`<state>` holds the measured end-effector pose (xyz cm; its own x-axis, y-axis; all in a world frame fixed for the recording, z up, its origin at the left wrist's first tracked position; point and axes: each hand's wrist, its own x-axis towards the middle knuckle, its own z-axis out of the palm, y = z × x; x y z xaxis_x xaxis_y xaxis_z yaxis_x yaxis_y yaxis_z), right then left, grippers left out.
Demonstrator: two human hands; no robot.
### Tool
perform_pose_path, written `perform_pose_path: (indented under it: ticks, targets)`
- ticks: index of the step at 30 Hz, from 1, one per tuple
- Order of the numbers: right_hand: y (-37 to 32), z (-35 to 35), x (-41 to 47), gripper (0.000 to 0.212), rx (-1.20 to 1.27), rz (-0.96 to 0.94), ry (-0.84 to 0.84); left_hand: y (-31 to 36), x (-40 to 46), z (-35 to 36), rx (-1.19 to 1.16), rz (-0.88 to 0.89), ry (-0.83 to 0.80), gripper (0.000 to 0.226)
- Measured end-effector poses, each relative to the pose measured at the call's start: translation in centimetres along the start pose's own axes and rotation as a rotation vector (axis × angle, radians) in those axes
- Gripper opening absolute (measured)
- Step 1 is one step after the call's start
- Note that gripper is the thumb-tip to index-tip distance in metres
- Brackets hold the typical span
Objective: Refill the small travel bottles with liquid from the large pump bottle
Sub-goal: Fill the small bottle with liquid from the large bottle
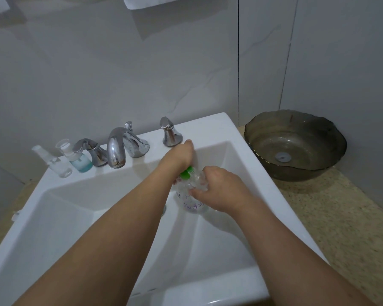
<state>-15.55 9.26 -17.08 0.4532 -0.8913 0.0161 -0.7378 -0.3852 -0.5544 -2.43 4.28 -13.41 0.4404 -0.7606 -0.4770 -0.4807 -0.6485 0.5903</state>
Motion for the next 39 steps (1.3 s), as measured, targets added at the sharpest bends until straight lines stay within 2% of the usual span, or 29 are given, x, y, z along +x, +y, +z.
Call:
perform_pose_path:
  ticks: [6,17,22,29,36,39]
  targets:
    - [0.06,0.1,0.13,0.044,0.004,0.008,-0.007,-0.28,0.13,0.11,-0.091,0.035,0.025,0.045]
    - [0.14,0.01,-0.42,0.051,0.032,0.013,0.019,0.27,-0.61,-0.49,-0.042,-0.078,-0.022,0.07]
    - [0.27,-0.03,-0.7,0.053,0.065,0.016,-0.005,0.37,-0.32,-0.47,-0.041,-0.075,-0.014,0.079]
    - [0.16,0.0,-0.52,0.053,0.097,0.021,0.007,0.5,-0.47,-0.15,-0.066,-0.087,0.008,0.078]
    - [0.24,0.11,-0.23,0.051,0.1,0.023,0.011,0.32,-0.55,0.14,-0.08,-0.035,0.027,0.058]
    - [0.21,0.19,-0.13,0.051,0.084,0.025,-0.003,0.19,-0.48,0.31,-0.078,0.004,0.043,0.06]
